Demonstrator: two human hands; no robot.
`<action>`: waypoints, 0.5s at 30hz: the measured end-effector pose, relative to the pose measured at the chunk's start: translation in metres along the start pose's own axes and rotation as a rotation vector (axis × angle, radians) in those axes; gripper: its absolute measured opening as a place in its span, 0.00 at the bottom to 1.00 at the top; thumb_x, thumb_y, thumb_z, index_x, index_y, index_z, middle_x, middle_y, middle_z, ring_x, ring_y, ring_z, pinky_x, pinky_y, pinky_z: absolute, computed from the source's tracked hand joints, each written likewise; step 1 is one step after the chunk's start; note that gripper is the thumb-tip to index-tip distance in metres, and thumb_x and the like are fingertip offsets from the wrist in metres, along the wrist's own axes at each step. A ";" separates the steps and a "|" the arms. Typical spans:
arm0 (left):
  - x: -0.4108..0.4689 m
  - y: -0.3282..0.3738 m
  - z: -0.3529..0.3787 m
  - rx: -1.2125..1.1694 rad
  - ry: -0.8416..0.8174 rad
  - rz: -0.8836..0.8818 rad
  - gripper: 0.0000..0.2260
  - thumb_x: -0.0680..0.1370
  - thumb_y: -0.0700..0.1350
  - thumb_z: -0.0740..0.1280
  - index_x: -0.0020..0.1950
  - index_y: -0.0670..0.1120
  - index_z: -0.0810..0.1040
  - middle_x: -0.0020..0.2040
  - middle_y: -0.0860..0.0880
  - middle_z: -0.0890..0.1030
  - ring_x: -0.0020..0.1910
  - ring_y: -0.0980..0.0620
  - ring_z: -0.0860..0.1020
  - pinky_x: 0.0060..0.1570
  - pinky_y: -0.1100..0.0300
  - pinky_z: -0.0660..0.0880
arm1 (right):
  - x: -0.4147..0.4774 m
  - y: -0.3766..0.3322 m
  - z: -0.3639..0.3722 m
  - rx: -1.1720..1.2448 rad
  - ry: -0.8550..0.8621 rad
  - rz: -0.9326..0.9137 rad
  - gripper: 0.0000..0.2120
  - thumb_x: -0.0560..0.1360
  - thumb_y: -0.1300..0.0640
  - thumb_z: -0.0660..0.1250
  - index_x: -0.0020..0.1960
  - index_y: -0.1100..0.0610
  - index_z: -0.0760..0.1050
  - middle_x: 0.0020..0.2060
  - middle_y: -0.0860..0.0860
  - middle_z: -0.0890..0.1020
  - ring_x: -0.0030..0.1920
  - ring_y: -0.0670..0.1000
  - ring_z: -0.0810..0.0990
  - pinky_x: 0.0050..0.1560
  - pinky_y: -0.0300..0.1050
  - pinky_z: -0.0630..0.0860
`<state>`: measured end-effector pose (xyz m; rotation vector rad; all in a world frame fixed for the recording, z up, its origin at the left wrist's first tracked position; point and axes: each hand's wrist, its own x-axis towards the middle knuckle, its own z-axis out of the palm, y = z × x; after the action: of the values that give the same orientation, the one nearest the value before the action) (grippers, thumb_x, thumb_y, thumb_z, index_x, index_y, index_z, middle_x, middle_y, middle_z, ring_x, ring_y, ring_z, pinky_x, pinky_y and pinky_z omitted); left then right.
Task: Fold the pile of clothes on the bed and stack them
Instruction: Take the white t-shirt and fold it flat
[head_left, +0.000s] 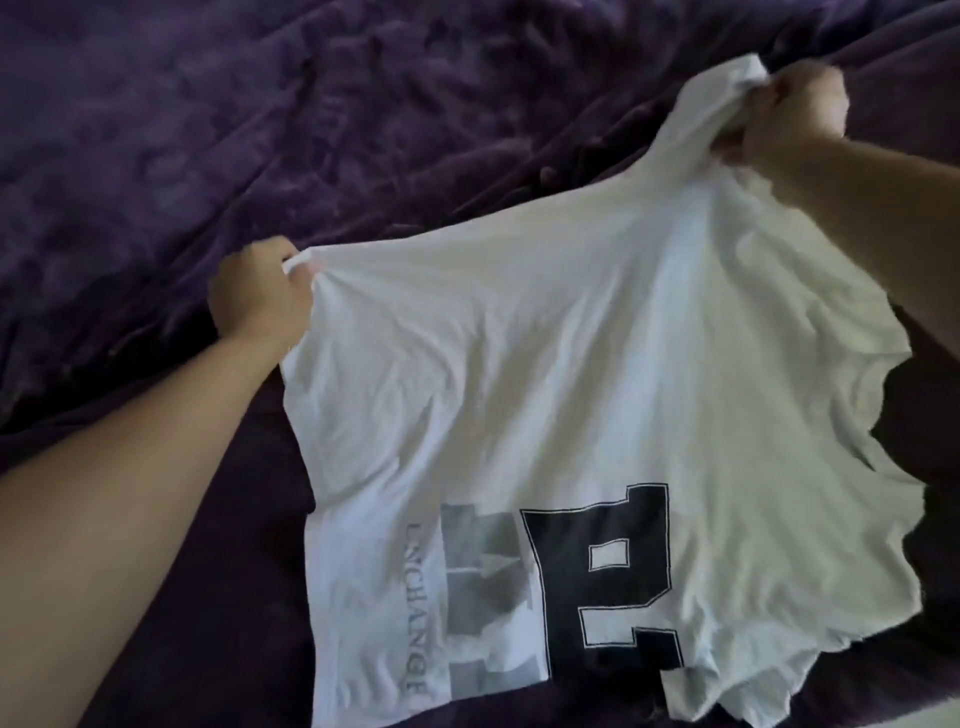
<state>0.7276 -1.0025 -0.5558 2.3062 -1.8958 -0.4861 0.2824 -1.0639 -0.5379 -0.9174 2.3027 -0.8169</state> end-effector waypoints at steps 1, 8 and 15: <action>0.002 0.000 0.004 0.022 0.026 0.008 0.07 0.78 0.46 0.64 0.48 0.43 0.78 0.49 0.38 0.79 0.50 0.36 0.75 0.48 0.46 0.72 | 0.004 0.003 0.008 -0.002 -0.029 0.008 0.09 0.74 0.57 0.56 0.48 0.51 0.74 0.48 0.57 0.82 0.38 0.55 0.84 0.36 0.51 0.82; -0.074 -0.007 0.012 0.075 0.100 0.047 0.18 0.72 0.40 0.68 0.62 0.44 0.73 0.61 0.39 0.72 0.60 0.36 0.69 0.56 0.43 0.66 | -0.083 0.062 0.005 -0.352 -0.179 -0.442 0.30 0.72 0.56 0.65 0.72 0.55 0.63 0.68 0.57 0.69 0.66 0.57 0.70 0.62 0.46 0.66; -0.269 -0.015 0.024 0.118 -0.168 0.288 0.08 0.70 0.43 0.67 0.47 0.42 0.80 0.47 0.42 0.77 0.46 0.39 0.76 0.46 0.47 0.73 | -0.273 0.167 -0.069 -0.359 -0.362 -0.473 0.07 0.72 0.62 0.71 0.49 0.55 0.78 0.43 0.50 0.79 0.36 0.48 0.77 0.36 0.47 0.77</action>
<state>0.6893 -0.7359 -0.5368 2.0628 -2.3473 -0.5600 0.3394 -0.7418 -0.5404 -1.6615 1.9642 -0.3638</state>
